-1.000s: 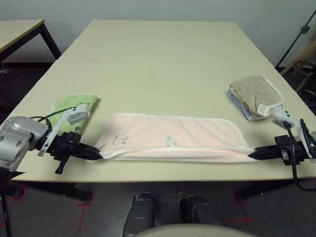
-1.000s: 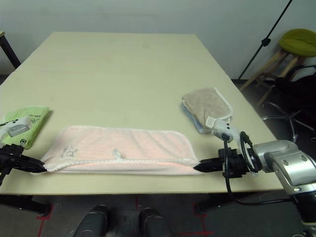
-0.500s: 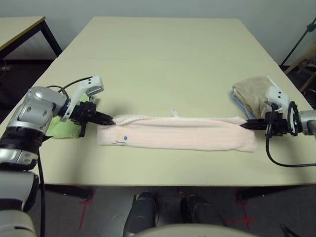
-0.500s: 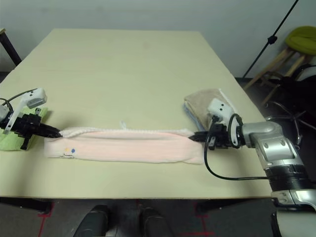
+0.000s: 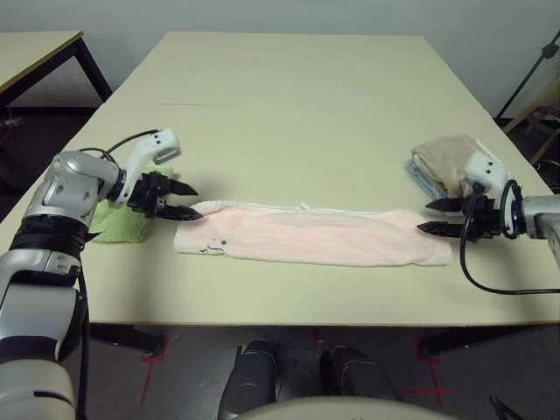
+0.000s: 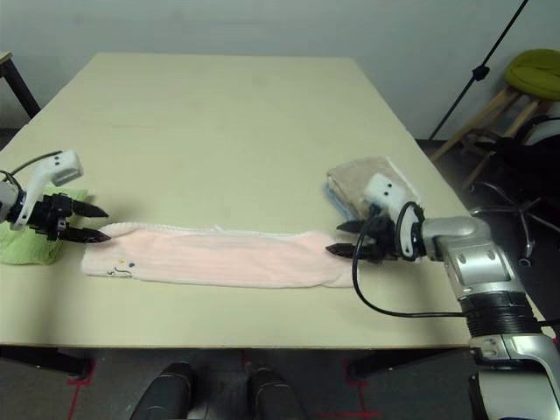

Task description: Fold the towel and set it aside.

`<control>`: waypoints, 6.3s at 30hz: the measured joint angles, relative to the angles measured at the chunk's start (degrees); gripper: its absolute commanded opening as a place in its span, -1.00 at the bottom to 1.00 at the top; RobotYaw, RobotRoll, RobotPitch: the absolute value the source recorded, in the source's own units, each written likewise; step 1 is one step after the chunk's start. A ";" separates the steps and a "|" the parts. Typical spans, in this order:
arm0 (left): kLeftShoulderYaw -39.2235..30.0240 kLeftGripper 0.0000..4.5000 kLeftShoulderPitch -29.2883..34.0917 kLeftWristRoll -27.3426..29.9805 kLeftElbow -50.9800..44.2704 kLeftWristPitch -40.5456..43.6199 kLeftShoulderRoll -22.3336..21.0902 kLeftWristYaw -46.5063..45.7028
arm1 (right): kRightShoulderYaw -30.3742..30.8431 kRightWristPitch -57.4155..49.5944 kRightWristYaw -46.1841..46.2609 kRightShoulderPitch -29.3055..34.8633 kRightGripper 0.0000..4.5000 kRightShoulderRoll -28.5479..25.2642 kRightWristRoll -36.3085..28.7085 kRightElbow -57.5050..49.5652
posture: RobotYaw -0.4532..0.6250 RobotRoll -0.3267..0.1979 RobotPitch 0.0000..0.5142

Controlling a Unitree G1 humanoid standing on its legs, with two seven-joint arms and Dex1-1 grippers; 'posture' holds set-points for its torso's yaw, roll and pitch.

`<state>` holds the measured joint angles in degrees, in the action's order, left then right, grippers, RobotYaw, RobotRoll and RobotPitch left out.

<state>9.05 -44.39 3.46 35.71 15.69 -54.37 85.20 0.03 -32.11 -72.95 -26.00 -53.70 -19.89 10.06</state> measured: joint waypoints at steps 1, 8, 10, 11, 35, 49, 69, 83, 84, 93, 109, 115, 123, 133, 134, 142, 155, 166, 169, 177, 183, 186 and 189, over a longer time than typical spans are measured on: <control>-1.03 0.98 0.18 0.91 -1.43 1.47 -0.62 0.07 | -1.17 -3.90 -0.67 -0.37 1.00 -0.47 -2.79 -2.67 | 0.00 0.25 -0.66; -9.51 0.98 3.53 10.82 -17.88 15.90 -0.57 -2.01 | -8.26 -22.27 1.02 -2.74 1.00 -0.75 -17.94 -17.14 | 0.02 0.25 -0.69; -11.97 0.98 5.21 13.73 -22.76 19.88 2.61 -5.45 | -8.91 -20.42 5.56 -1.59 1.00 3.67 -17.54 -18.61 | 0.01 0.25 -0.69; -12.89 0.98 6.15 15.09 -25.04 20.86 4.89 -7.56 | -8.87 -18.43 8.24 -0.71 1.00 6.43 -16.64 -18.97 | 0.01 0.25 -0.69; -16.79 1.00 29.76 20.62 -44.77 21.06 28.46 -44.84 | -10.19 -6.28 34.42 18.91 -0.99 27.92 -14.96 -29.94 | -0.06 0.25 -0.63; -18.00 0.99 29.59 24.57 -47.12 17.19 33.04 -49.27 | -9.94 -7.61 35.80 17.60 -1.00 26.41 -16.18 -30.07 | -0.04 0.25 -0.65; -14.72 -0.98 37.19 18.72 -47.82 14.09 26.79 -52.92 | -9.64 -7.60 37.22 19.41 -1.00 26.33 -15.96 -30.90 | -0.04 0.25 -0.66; -17.17 -0.98 42.32 13.44 -38.47 7.93 23.34 -53.60 | -7.31 2.16 36.09 27.17 -1.00 23.57 -4.39 -17.68 | -0.03 0.25 -0.69; -17.24 -0.98 42.33 13.34 -37.88 7.44 23.02 -53.37 | -7.34 3.08 36.07 27.16 -1.00 23.54 -3.99 -16.79 | -0.03 0.25 -0.69; -20.39 -0.98 40.73 13.05 -30.56 3.78 18.97 -51.40 | -8.40 9.64 34.38 27.06 -1.00 23.27 -2.59 -11.35 | -0.03 0.25 -0.69; -24.58 0.78 36.67 20.80 -31.98 -3.79 14.59 -36.98 | -35.47 -22.27 47.57 40.79 0.90 27.05 -48.62 -25.42 | -0.05 0.25 -0.56; -24.57 0.98 33.69 25.57 -34.26 -0.09 9.68 -27.64 | -37.71 -27.48 62.39 45.35 1.00 23.04 -69.42 -28.86 | -0.07 0.25 -0.54; -23.88 0.98 34.21 30.05 -38.06 3.82 5.89 -17.45 | -30.61 -26.83 77.18 44.25 1.00 19.21 -77.96 -27.48 | -0.04 0.25 -0.56; -24.24 1.00 38.50 30.60 -40.37 4.33 4.68 -14.82 | -23.03 -20.86 83.20 34.35 0.40 25.95 -76.37 -22.46 | 0.01 0.25 -0.59; -24.39 1.00 39.10 30.54 -40.37 3.60 4.68 -14.68 | -22.67 -20.22 83.12 33.99 0.22 26.55 -75.30 -21.95 | 0.01 0.25 -0.59; -25.00 1.00 40.20 28.62 -39.62 -1.29 4.74 -14.44 | -22.35 -13.36 78.29 34.19 -0.98 31.24 -65.86 -22.58 | 0.00 0.25 -0.58; -24.67 1.00 38.94 27.87 -35.09 -3.49 4.86 -13.93 | -23.62 -2.37 67.13 41.93 -0.98 26.65 -39.97 -32.70 | -0.07 0.25 -0.55; -23.93 1.00 38.34 27.23 -34.00 -4.16 5.78 -14.05 | -7.11 -13.94 60.39 30.77 -0.98 17.95 -34.01 -43.76 | 0.00 0.25 -0.53; -23.98 1.00 39.54 27.24 -34.65 -4.15 6.00 -14.51 | -2.91 -17.75 60.40 29.28 -0.98 18.65 -33.97 -44.19 | 0.02 0.25 -0.52; -24.08 1.00 41.27 27.37 -36.00 -4.12 6.27 -15.74 | -0.78 -23.66 61.45 24.64 -0.98 20.53 -33.80 -43.58 | 0.06 0.25 -0.54; -24.08 1.00 41.98 27.42 -37.11 -4.12 6.95 -16.65 | 1.29 -27.08 61.72 20.92 -0.76 22.34 -33.18 -43.28 | 0.05 0.25 -0.56; -24.00 1.00 42.13 27.42 -37.36 -4.03 7.72 -17.16 | 1.47 -29.81 61.40 18.86 -0.33 22.46 -33.48 -43.29 | 0.04 0.25 -0.56; -23.81 1.00 41.89 27.43 -37.75 -3.58 8.02 -17.53 | 1.50 -32.46 60.22 16.80 0.15 21.13 -33.95 -43.38 | 0.03 0.25 -0.58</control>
<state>-14.76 -2.50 30.88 -2.04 12.11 -46.34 67.67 1.54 -64.57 -12.72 -9.20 -32.56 -53.84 -33.32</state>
